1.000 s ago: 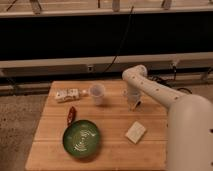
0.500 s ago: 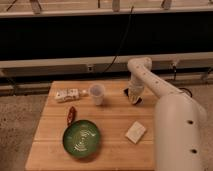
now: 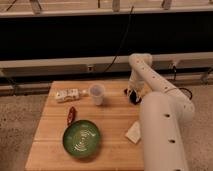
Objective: Place the eraser on the white sponge
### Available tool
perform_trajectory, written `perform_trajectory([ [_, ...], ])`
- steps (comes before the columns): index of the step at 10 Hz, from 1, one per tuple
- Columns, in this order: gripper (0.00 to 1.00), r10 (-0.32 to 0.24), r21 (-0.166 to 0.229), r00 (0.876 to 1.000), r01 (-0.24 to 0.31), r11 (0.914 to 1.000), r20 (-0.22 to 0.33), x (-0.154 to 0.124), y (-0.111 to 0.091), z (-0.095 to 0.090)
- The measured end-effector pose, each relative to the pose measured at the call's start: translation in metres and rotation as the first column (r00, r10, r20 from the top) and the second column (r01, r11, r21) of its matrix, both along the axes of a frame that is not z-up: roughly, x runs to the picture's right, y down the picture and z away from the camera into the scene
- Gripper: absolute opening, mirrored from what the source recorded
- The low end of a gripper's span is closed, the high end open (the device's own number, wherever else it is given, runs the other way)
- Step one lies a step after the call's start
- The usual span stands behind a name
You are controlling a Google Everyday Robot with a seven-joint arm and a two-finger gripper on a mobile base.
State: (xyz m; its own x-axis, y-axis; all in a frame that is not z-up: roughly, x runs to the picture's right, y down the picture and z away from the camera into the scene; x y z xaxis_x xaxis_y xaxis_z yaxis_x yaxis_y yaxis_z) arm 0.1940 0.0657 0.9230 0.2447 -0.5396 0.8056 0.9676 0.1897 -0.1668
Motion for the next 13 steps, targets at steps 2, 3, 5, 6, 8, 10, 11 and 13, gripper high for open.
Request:
perform_trajectory([
  [2, 0.80, -0.044, 0.047, 0.997, 0.041, 0.9980, 0.062, -0.001, -0.008, 0.000],
  [3, 0.80, -0.049, 0.073, 0.995, 0.043, 0.9964, 0.086, 0.004, -0.010, 0.001],
  [5, 0.80, -0.046, 0.120, 0.991, 0.031, 0.9923, 0.129, 0.012, -0.012, 0.004],
  [6, 0.80, -0.045, 0.159, 0.985, 0.018, 0.9871, 0.165, 0.019, -0.014, 0.009],
  [8, 0.80, -0.064, 0.187, 0.977, 0.025, 0.9820, 0.202, 0.018, -0.013, 0.016],
  [10, 0.80, -0.126, 0.232, 0.967, 0.074, 0.9699, 0.219, 0.007, -0.009, 0.024],
  [11, 0.80, -0.169, 0.249, 0.965, 0.116, 0.9616, 0.202, 0.004, -0.004, 0.026],
  [13, 0.80, -0.273, 0.297, 0.952, 0.222, 0.9286, 0.140, -0.002, 0.006, 0.033],
])
